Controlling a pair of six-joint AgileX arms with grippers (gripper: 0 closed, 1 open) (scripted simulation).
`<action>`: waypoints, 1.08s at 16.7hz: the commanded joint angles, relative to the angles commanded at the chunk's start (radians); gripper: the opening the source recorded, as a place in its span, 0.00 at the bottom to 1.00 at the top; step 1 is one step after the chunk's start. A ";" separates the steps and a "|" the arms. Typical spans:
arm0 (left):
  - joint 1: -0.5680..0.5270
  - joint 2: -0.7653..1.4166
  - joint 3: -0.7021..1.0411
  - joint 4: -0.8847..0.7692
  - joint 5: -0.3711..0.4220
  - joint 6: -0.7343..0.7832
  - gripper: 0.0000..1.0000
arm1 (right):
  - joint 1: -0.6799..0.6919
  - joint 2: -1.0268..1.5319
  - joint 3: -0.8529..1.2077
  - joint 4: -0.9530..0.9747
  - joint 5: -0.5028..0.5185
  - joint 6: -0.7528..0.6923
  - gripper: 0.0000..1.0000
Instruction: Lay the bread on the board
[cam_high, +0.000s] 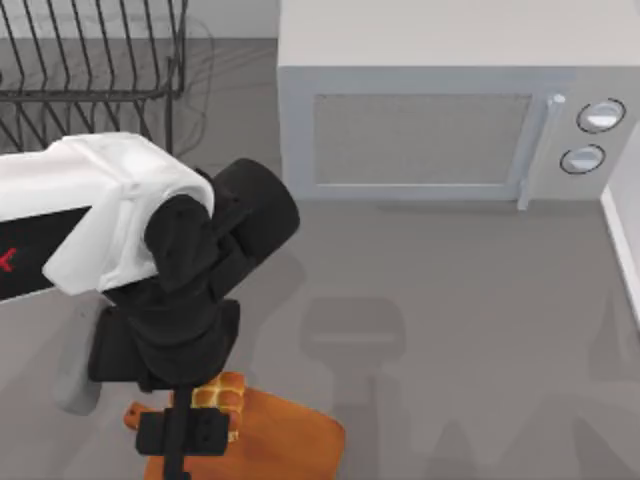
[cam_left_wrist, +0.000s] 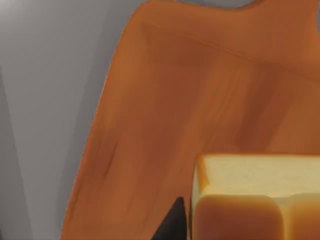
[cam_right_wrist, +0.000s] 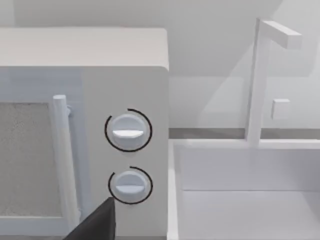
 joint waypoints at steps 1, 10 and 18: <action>-0.012 -0.012 -0.009 0.008 -0.001 -0.033 0.00 | 0.000 0.000 0.000 0.000 0.000 0.000 1.00; -0.021 -0.018 -0.020 0.021 -0.003 -0.064 0.00 | 0.000 0.000 0.000 0.000 0.000 0.000 1.00; -0.025 0.021 -0.081 0.121 -0.002 -0.066 0.00 | 0.000 0.000 0.000 0.000 0.000 0.000 1.00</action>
